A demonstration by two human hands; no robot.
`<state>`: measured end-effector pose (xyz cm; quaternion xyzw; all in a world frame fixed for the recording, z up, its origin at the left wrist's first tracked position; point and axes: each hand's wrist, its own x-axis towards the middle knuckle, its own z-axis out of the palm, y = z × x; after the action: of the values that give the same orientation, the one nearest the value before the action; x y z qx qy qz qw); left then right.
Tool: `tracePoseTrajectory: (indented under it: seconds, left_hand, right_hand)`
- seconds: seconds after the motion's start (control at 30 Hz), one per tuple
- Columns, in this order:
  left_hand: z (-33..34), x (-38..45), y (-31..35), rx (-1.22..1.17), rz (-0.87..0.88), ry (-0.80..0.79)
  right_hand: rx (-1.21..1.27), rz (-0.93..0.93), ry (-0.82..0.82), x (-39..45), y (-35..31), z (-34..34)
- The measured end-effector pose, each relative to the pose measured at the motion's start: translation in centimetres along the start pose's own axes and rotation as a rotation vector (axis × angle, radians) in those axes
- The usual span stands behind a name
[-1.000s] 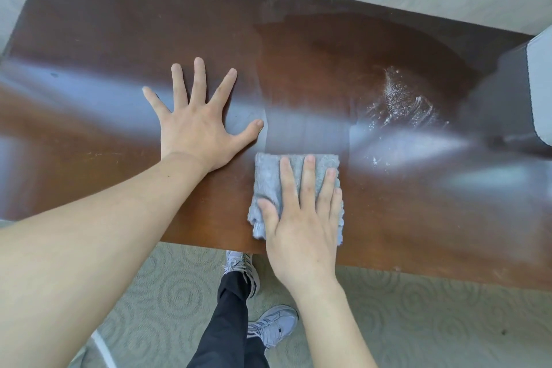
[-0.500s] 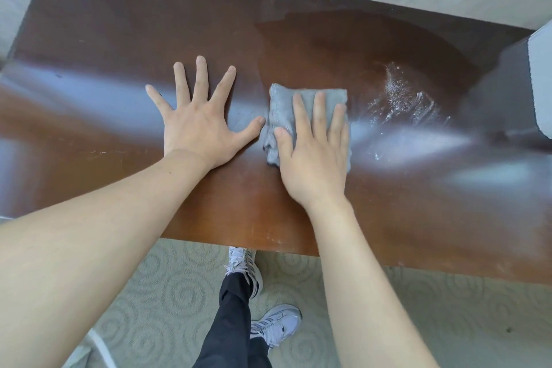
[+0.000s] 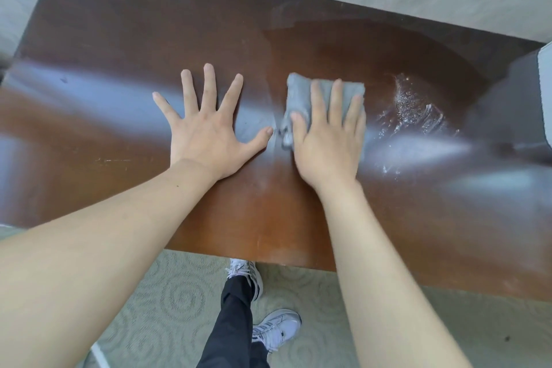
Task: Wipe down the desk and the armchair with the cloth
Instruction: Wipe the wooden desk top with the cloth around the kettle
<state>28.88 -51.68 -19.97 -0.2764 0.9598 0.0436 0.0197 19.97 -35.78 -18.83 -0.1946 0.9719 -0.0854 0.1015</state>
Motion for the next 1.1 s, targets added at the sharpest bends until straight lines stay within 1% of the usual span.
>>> tracePoseTrajectory:
  seconds: [0.1,0.17,0.27,0.37,0.43,0.53,0.67,0.83,0.93,1.0,1.1]
  left_hand:
    - [-0.1,0.0,0.1,0.007,0.003,-0.014]
    - [-0.1,-0.1,0.0,0.008,0.003,-0.011]
    - [-0.3,0.0,0.0,0.003,0.001,-0.007]
    - [-0.2,-0.1,0.0,0.0,0.001,-0.007]
    - [-0.1,-0.1,0.0,0.001,0.006,-0.005]
    - [-0.2,-0.3,0.1,-0.005,0.004,-0.007]
    - [-0.2,-0.4,0.1,0.001,0.007,-0.007]
    - [-0.1,-0.2,0.0,0.003,0.002,-0.009]
    - [-0.1,-0.1,0.0,0.002,0.0,-0.007]
    - [-0.1,-0.1,-0.1,-0.005,-0.002,-0.004]
    - [-0.1,0.0,-0.2,-0.003,0.004,-0.006]
  right_hand:
    - [0.04,0.053,-0.074,5.1,-0.8,-0.8]
    - [0.05,0.043,-0.089,5.0,-1.0,-1.0]
    - [0.057,0.03,-0.043,0.0,-0.6,-0.4]
    - [0.073,0.039,-0.009,-8.6,-0.4,0.9]
    - [0.057,0.037,-0.014,-13.4,-0.2,1.7]
    - [0.033,0.009,-0.047,-16.2,0.1,2.2]
    - [0.04,-0.034,-0.055,-12.3,0.6,1.7]
    - [-0.025,0.0,-0.007,-0.3,0.4,0.1]
    - [0.022,-0.011,-0.051,6.5,-0.3,-0.9]
    - [0.013,-0.034,-0.075,8.3,-0.5,-1.2]
    - [0.019,-0.079,-0.054,6.2,-0.2,-0.8]
